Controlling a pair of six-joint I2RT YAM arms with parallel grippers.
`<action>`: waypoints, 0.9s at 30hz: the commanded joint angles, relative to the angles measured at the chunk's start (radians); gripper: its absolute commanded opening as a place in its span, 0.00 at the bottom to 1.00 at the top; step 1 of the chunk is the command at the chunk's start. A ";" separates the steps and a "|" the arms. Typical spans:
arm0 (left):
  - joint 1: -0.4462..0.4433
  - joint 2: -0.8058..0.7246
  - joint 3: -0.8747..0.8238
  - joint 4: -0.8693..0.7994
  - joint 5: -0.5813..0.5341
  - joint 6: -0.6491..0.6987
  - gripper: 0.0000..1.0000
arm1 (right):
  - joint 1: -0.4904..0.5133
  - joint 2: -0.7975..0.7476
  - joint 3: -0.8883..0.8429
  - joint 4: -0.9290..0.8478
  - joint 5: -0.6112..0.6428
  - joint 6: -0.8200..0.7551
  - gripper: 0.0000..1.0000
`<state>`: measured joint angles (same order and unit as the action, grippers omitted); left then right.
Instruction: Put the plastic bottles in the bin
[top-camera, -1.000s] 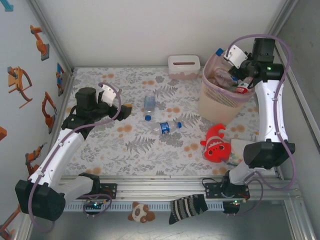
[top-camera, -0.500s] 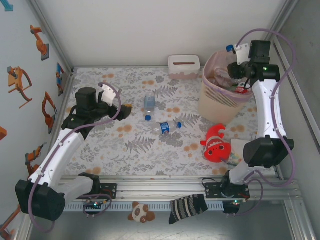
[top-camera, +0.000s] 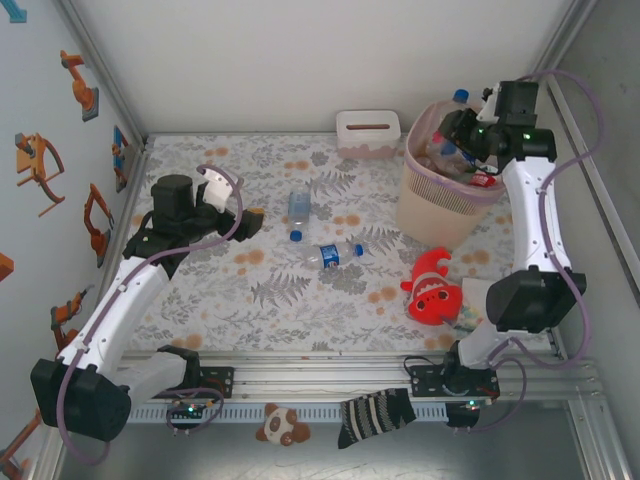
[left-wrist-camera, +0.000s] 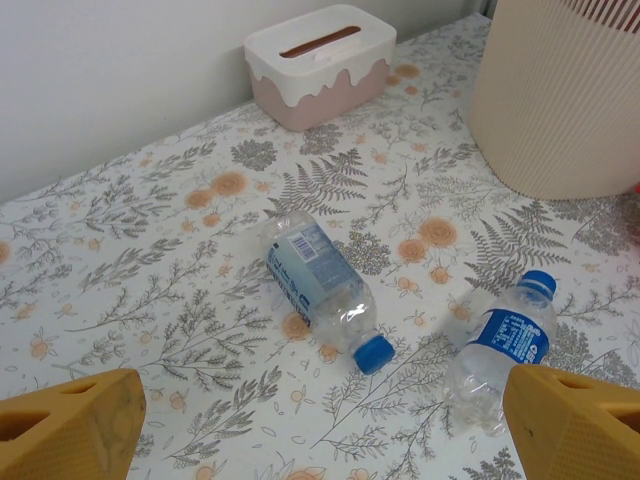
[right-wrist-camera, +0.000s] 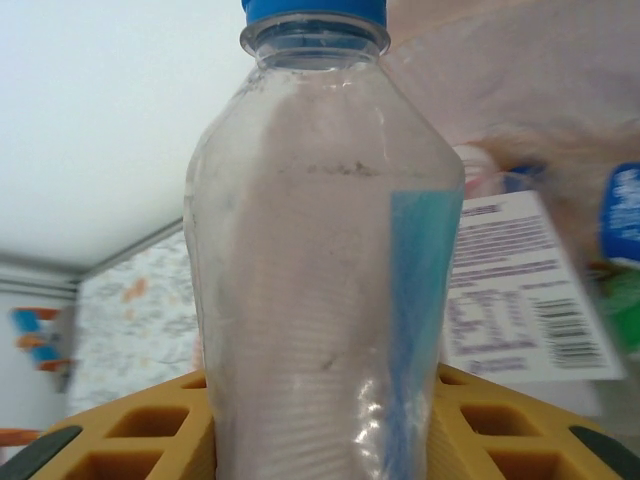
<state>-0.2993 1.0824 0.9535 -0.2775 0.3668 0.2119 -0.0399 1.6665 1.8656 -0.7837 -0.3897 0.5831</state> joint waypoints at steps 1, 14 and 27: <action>0.006 -0.004 0.014 -0.005 0.006 -0.002 0.92 | -0.003 0.064 0.010 0.037 -0.133 0.130 0.39; 0.006 -0.001 0.016 -0.003 0.012 -0.003 0.92 | -0.003 0.106 -0.043 0.001 -0.109 0.090 0.55; 0.006 -0.008 0.014 -0.001 0.011 -0.005 0.92 | -0.003 0.019 0.051 -0.130 0.070 0.003 0.68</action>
<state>-0.2993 1.0824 0.9535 -0.2779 0.3634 0.2115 -0.0380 1.7397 1.8740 -0.8524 -0.3809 0.6197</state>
